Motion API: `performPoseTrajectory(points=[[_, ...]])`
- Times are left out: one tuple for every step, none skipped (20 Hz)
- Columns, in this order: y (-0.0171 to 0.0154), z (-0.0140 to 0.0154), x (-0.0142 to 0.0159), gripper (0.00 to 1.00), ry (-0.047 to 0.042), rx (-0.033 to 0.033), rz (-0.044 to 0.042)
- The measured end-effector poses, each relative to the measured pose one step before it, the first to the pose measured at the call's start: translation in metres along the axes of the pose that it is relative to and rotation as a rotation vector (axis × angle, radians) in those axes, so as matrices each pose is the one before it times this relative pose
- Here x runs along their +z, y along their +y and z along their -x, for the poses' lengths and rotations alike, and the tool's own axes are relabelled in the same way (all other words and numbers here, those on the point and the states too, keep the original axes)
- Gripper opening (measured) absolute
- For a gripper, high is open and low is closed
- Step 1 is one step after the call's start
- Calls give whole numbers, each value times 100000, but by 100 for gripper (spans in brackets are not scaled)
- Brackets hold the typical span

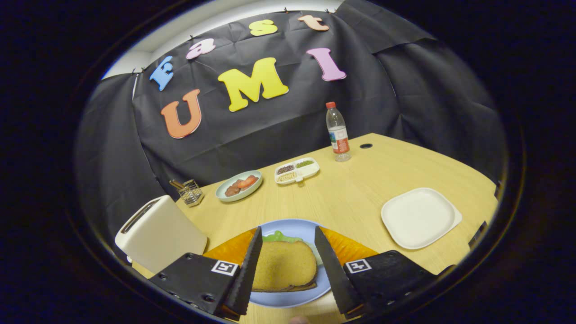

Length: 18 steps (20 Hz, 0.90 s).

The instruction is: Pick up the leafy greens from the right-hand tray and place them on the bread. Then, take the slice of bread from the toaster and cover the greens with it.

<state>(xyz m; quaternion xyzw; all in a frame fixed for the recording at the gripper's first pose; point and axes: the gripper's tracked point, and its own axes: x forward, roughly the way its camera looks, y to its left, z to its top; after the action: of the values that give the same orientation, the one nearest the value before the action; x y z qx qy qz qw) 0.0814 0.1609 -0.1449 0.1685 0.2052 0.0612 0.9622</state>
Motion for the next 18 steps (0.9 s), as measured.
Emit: performPoseTrajectory(points=[[363,809,950,78,-2990,289,2453],[496,801,832,80,-3001,875,2904],[741,928,868,85,-3009,1638,3368],[519,1048,1079,88,-3576,755,3672],[130,1034,1091,90,-3743,-204,3662],[153,948,1193,93,-3602,-782,3522],[461,961,1194,94,-3616,-361,3379],[490,856,1253,95,-3231,-134,3154],[517,862,975,96,-2437,158,1599],[623,806,1080,96,-2652,532,104],[422,737,981,96,-2331,221,-569],[509,670,938,96,-2519,494,-658],[296,633,740,96,-2433,-179,712],[221,578,665,96,-2638,-431,1314],[238,574,346,96,-2019,-556,803],[480,572,305,96,-1873,239,-97],[520,472,192,96,-1393,710,-387],[424,434,-16,96,-858,1009,67]])
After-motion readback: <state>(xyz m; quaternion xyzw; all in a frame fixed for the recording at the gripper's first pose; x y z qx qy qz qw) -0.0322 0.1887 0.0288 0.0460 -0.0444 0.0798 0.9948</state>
